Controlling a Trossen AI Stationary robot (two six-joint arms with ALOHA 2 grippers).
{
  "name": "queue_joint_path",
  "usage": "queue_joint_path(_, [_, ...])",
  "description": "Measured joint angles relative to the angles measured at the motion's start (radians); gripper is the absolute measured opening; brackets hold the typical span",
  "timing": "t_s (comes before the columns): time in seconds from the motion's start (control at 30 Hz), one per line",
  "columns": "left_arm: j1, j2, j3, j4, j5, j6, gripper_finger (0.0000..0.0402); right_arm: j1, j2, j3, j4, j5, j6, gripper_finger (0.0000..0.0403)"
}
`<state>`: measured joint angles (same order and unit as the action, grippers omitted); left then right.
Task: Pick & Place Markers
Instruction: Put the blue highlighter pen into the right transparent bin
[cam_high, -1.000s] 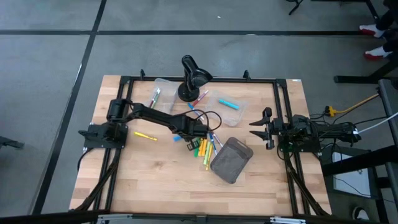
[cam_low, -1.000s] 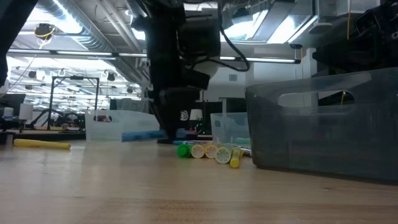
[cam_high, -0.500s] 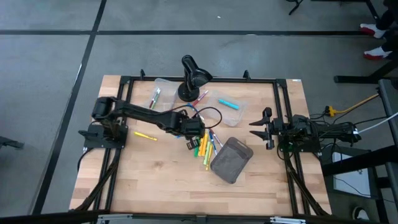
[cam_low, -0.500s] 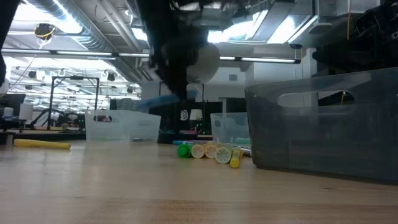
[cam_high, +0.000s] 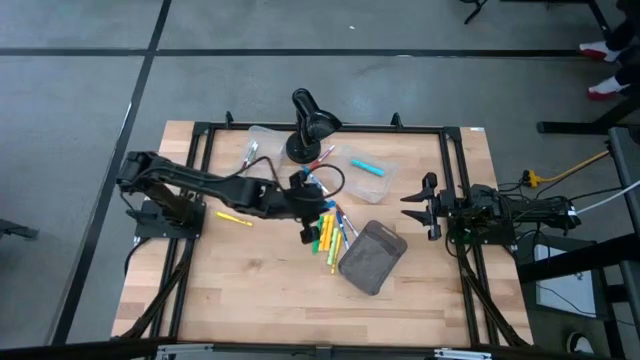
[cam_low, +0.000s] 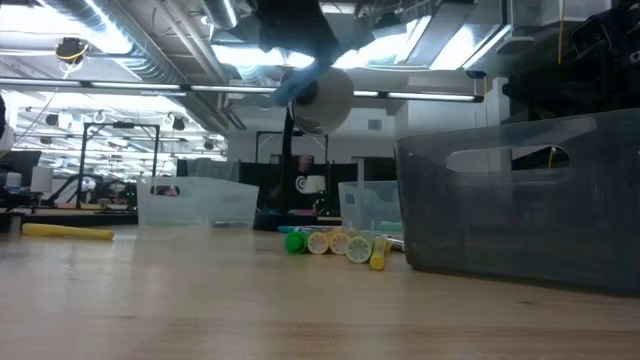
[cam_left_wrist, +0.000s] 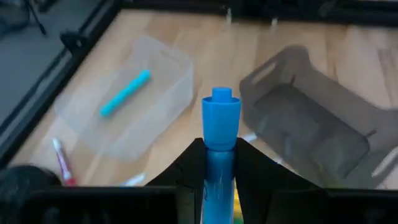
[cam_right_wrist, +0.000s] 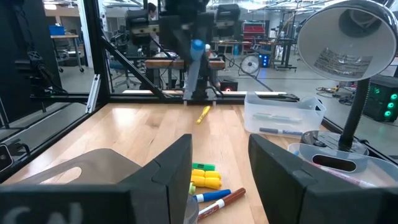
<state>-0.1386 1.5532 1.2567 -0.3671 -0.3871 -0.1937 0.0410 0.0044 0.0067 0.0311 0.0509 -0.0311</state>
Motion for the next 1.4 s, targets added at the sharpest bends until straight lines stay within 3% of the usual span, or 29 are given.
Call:
queue_joint_path(0.17, [0.023, -0.057, -0.107, 0.195, 0.06, 0.089, 0.0058, 0.0, 0.0, 0.0, 0.0, 0.0, 0.0, 0.0157])
queue_joint_path(0.37, [0.075, -0.089, -0.216, 0.48, 0.299, 0.186, 0.0058, 0.0, 0.0, 0.0, 0.0, 0.0, 0.0, 0.0157])
queue_joint_path(0.73, [0.168, -0.088, -0.289, 0.662, 0.507, 0.208, 0.0058, 0.0, 0.0, 0.0, 0.0, 0.0, 0.0, 0.0157])
queue_joint_path(1.4, [0.165, -0.085, -0.291, 0.733, 0.511, 0.295, 0.0058, 0.0, 0.0, 0.0, 0.0, 0.0, 0.0, 0.0157])
